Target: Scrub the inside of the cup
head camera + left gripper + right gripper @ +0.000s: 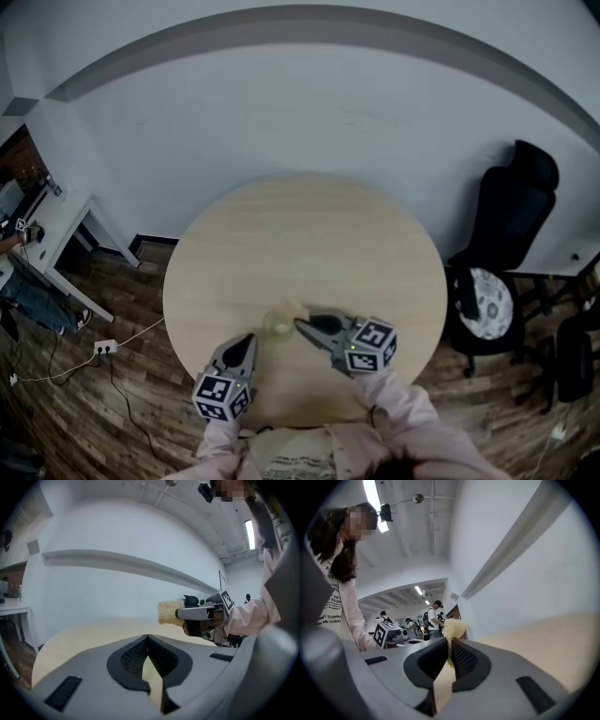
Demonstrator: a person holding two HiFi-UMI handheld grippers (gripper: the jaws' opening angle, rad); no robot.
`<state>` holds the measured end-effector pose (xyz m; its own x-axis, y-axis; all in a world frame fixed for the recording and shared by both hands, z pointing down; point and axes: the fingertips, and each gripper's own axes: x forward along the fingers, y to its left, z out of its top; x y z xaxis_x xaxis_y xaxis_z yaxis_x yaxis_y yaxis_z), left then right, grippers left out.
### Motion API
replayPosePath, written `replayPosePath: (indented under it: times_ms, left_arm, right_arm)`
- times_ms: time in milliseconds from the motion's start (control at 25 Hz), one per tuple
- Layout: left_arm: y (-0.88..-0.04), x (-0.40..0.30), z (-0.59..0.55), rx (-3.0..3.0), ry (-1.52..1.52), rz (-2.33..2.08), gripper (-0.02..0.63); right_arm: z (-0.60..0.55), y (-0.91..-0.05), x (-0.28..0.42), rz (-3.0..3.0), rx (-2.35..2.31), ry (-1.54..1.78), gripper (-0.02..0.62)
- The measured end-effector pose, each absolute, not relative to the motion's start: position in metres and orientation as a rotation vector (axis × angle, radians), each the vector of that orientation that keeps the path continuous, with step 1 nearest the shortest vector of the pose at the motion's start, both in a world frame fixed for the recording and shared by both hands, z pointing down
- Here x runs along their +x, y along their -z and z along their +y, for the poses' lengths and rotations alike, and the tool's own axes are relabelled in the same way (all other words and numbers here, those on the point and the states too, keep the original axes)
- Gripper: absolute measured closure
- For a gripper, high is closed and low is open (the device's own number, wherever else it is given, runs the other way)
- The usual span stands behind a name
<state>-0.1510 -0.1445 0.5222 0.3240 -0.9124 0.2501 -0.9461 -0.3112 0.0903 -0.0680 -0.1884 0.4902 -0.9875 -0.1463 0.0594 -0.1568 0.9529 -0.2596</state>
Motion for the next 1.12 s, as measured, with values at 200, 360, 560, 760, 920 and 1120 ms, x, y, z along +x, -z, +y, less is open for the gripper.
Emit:
replayPosePath:
  times_ms: [200, 360, 560, 760, 920, 1120]
  left_arm:
    - [-0.513, -0.152, -0.140, 2.379, -0.216, -1.705, 0.615]
    - [-0.505, -0.154, -0.138, 2.389, -0.217, -1.718, 0.615]
    - [-0.497, -0.161, -0.133, 2.391, -0.172, -1.720, 0.615]
    - [-0.494, -0.165, -0.131, 2.385, -0.134, -1.737, 0.615]
    - [-0.492, -0.167, -0.129, 2.385, -0.125, -1.759, 0.615]
    - [-0.491, -0.168, -0.127, 2.386, -0.131, -1.767, 0.615]
  right_arm:
    - [-0.189, -0.477, -0.049, -3.127, 0.349, -0.346, 0.568]
    - [-0.190, -0.471, -0.037, -3.151, 0.430, -0.316, 0.568]
    - [-0.187, -0.464, -0.031, -3.173, 0.479, -0.283, 0.569]
    - [-0.186, -0.462, -0.023, -3.207, 0.509, -0.318, 0.569]
    - [-0.184, -0.464, -0.020, -3.220, 0.517, -0.338, 0.569]
    - [-0.182, -0.462, -0.024, -3.218, 0.503, -0.319, 0.569]
